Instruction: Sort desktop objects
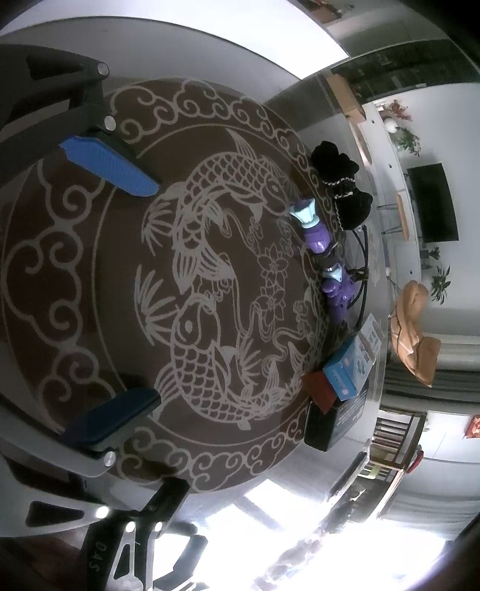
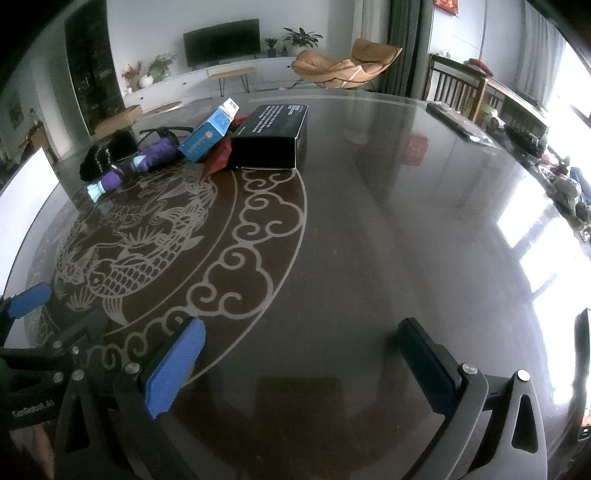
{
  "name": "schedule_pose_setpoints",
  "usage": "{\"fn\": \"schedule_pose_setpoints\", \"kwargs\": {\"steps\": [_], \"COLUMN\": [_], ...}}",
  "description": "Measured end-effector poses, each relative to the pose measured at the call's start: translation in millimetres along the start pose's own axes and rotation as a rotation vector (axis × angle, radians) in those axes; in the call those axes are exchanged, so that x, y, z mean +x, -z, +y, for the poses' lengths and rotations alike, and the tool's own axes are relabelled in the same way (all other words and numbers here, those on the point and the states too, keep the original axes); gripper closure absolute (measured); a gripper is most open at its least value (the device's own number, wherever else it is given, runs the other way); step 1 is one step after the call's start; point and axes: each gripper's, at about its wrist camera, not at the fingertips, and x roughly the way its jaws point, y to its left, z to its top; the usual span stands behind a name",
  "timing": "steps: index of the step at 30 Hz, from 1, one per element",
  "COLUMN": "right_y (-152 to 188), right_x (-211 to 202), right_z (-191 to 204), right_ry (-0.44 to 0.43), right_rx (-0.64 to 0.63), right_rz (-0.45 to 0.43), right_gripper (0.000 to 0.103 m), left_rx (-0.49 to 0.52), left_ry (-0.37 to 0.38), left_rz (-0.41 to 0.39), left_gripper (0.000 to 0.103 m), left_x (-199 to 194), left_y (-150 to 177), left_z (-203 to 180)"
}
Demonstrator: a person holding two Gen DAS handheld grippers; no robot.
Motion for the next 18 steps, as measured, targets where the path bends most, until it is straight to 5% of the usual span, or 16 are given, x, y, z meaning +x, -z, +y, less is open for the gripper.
{"fn": "schedule_pose_setpoints", "kwargs": {"steps": [18], "right_y": [-2.2], "right_x": [3.7], "right_z": [4.3], "right_ry": [-0.011], "right_rx": [-0.022], "right_rz": [-0.003], "right_gripper": [0.000], "left_rx": [-0.026], "left_ry": [-0.022], "left_rz": [-0.003], "left_gripper": [0.000], "left_x": [-4.1], "left_y": [5.4], "left_z": [2.9]}}
